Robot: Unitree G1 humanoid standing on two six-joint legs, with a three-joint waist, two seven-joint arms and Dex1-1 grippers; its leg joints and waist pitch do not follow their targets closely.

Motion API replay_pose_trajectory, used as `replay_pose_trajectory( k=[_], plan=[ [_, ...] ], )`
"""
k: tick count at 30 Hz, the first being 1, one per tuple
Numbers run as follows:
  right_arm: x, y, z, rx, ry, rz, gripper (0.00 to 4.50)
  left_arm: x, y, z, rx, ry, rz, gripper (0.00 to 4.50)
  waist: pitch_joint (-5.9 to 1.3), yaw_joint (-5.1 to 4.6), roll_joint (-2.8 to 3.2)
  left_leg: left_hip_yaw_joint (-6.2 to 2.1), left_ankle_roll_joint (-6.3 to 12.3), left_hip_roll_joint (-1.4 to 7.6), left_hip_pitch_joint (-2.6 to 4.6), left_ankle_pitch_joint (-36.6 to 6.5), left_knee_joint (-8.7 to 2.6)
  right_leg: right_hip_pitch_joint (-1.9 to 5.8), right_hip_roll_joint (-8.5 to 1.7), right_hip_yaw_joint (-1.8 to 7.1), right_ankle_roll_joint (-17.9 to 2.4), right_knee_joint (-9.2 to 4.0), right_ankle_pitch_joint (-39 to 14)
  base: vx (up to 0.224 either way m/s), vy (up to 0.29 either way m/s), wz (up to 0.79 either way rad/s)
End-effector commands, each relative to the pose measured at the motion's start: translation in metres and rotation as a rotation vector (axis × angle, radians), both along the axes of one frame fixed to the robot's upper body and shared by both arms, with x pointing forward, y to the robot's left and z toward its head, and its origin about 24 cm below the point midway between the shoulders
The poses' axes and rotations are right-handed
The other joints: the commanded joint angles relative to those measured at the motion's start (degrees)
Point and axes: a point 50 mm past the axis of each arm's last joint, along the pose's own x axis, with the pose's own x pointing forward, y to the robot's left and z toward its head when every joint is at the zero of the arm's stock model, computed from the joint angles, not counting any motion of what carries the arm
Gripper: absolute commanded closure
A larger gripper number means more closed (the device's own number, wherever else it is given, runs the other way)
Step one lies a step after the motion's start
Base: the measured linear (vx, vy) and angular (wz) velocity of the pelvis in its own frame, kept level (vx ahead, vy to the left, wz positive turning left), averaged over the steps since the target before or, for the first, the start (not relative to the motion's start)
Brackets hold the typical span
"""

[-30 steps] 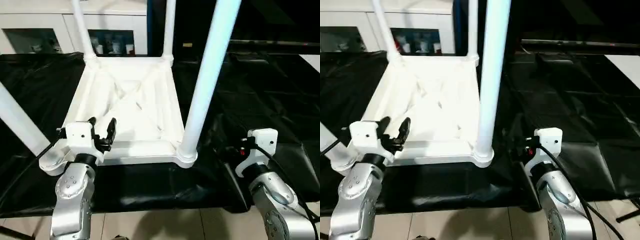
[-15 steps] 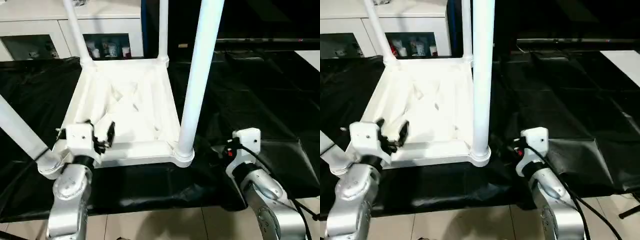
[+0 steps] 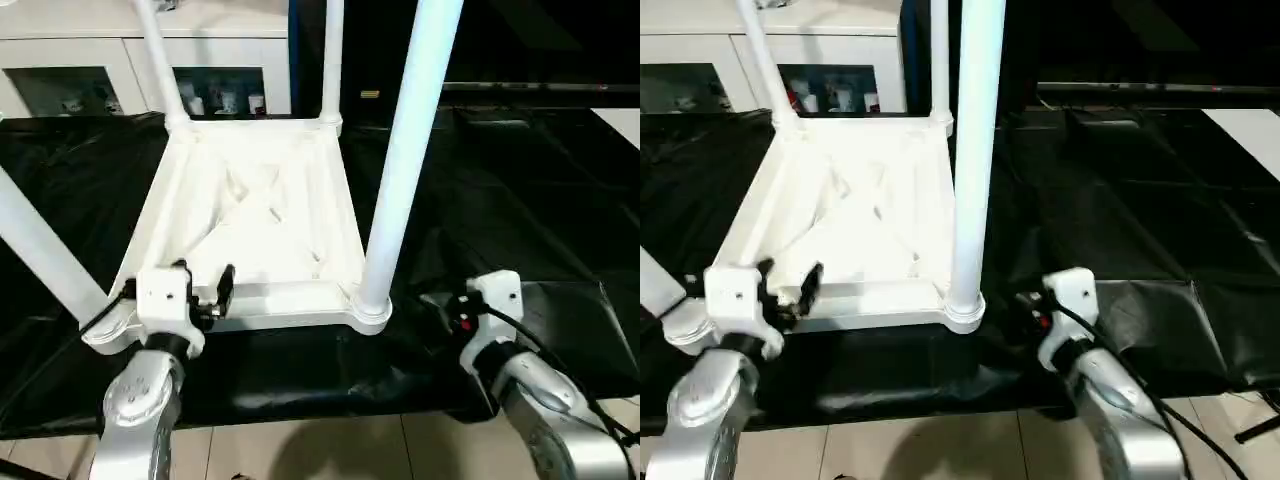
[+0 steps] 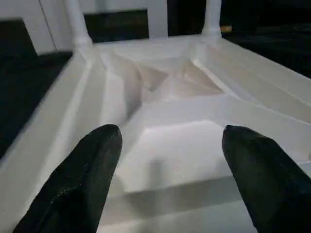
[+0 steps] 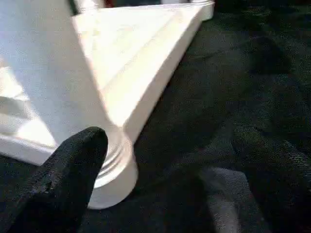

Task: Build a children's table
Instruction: Rotate leg to tighten

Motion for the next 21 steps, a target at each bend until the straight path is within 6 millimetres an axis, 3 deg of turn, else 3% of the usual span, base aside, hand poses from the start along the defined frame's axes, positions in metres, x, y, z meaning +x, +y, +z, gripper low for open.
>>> replay_pose_trajectory(
  k=[1,6,7,10,11,12,13,14,15,16,17,18,19,20,21],
  plan=[
    [-0.0024,0.0008,0.0101,0.028,-0.021,0.065,0.00,-0.0038,0.0032,0.0053,0.009,-0.020,-0.026,0.66,-2.65,0.34,-0.07,-1.28,1.10,1.66,0.63,-21.13,-4.00,1.69,-1.68,1.56,-4.57,-5.19,-18.43,0.000,0.000,0.00],
    [-0.0052,0.0018,0.0071,0.011,-0.002,0.101,0.00,-0.0041,-0.0019,0.0035,-0.013,-0.001,-0.041,0.66,-2.61,0.84,0.54,-1.28,0.08,1.66,0.99,-22.83,-4.03,1.37,-1.69,1.58,-4.74,-5.32,-20.31,0.000,0.000,0.00],
    [-0.0051,0.0019,0.0067,0.011,0.000,0.100,0.00,-0.0038,-0.0026,0.0035,-0.012,-0.001,-0.040,0.66,-2.61,0.87,0.43,-1.21,0.01,1.66,1.05,-22.98,-3.99,1.27,-1.66,1.61,-4.71,-5.44,-20.48,0.000,0.000,0.00],
    [-0.0049,0.0019,0.0054,0.018,0.012,0.078,0.00,-0.0041,-0.0044,0.0022,-0.023,0.011,-0.044,0.66,-2.76,0.94,0.42,-1.28,0.27,1.59,0.43,-19.51,-3.87,1.25,-1.54,1.63,-5.39,-5.21,-16.51,0.000,0.000,0.00],
    [-0.0053,0.0022,0.0052,0.018,0.013,0.078,0.00,-0.0043,-0.0047,0.0020,-0.032,0.012,-0.048,0.66,-3.08,0.91,0.33,-1.04,2.08,1.36,-0.42,-12.72,-3.37,1.15,-1.10,1.41,-7.65,-4.68,-7.80,0.000,0.000,0.00],
    [-0.0057,0.0026,0.0051,0.017,0.014,0.080,0.00,-0.0041,-0.0047,0.0022,-0.033,0.011,-0.048,0.66,-3.89,0.88,0.36,-0.75,5.64,0.77,-1.33,-1.72,-1.97,0.45,-0.54,0.91,-10.73,-3.79,5.23,0.000,0.000,0.00],
    [-0.0062,0.0030,0.0049,0.016,0.016,0.082,0.00,-0.0037,-0.0046,0.0023,-0.028,0.011,-0.050,0.66,-4.53,0.88,0.47,-0.63,8.06,0.32,-1.73,5.49,-1.11,-0.05,-0.01,0.44,-12.57,-2.98,13.59,0.000,0.000,0.00],
    [-0.0068,0.0034,0.0048,0.016,0.018,0.085,0.00,-0.0035,-0.0044,0.0021,-0.030,0.014,-0.049,0.66,-6.42,0.95,0.62,-0.76,13.81,-1.07,-2.73,22.74,1.51,-0.82,0.95,-0.62,-15.22,-1.10,32.56,-0.063,0.000,0.01],
    [-0.0085,0.0045,0.0048,0.018,0.022,0.092,0.00,-0.0034,-0.0034,0.0011,-0.026,0.018,-0.043,0.66,-6.81,1.21,0.87,-0.74,18.24,-1.91,-3.87,28.09,2.55,-2.30,1.61,-1.49,-16.46,-1.50,39.62,-0.063,0.000,0.01],
    [-0.0094,0.0048,0.0049,0.019,0.023,0.098,0.00,-0.0035,-0.0028,0.0002,-0.031,0.020,-0.035,0.66,-7.04,1.15,0.88,-0.88,19.22,-2.03,-4.32,24.75,2.95,-2.50,1.09,-1.57,-16.61,-1.83,37.29,-0.102,0.005,0.06],
    [-0.0098,0.0049,0.0050,0.019,0.024,0.101,0.00,-0.0036,-0.0025,-0.0002,-0.034,0.022,-0.030,0.66,-5.96,1.19,1.10,-0.74,18.79,-1.19,-4.81,8.34,2.66,-3.76,-0.25,-1.95,-16.23,-4.99,16.63,-0.164,0.038,0.04],
    [-0.0102,0.0046,0.0053,0.020,0.023,0.103,0.00,-0.0037,-0.0018,-0.0011,-0.035,0.023,-0.022,0.66,-4.50,0.61,1.59,-0.83,13.72,-0.04,-2.80,-14.82,2.07,-4.15,-1.26,-3.36,-12.17,-7.31,-15.92,-0.164,0.038,0.04],
    [-0.0103,0.0044,0.0055,0.021,0.023,0.102,0.00,-0.0037,-0.0014,-0.0015,-0.035,0.025,-0.018,0.66,-3.41,-0.36,1.76,-1.13,9.46,0.36,-1.28,-26.32,2.13,-4.77,-0.98,-4.72,-7.34,-8.06,-31.52,-0.222,0.040,-0.10],
    [-0.0101,0.0041,0.0057,0.020,0.023,0.101,0.00,-0.0035,-0.0013,-0.0022,-0.034,0.026,-0.017,0.66,-0.89,-2.03,2.92,-2.28,0.89,2.29,0.72,-48.91,-0.94,-5.46,3.52,-11.11,3.05,-8.16,-43.78,0.000,0.061,-0.19],
    [-0.0096,0.0039,0.0058,0.019,0.022,0.101,0.00,-0.0033,-0.0015,-0.0027,-0.032,0.027,-0.018,0.66,0.53,4.46,2.87,0.94,-6.31,4.98,-12.87,-62.29,-10.98,6.51,1.98,-7.63,-2.58,15.49,-27.92,0.000,0.061,-0.19]
  ],
)
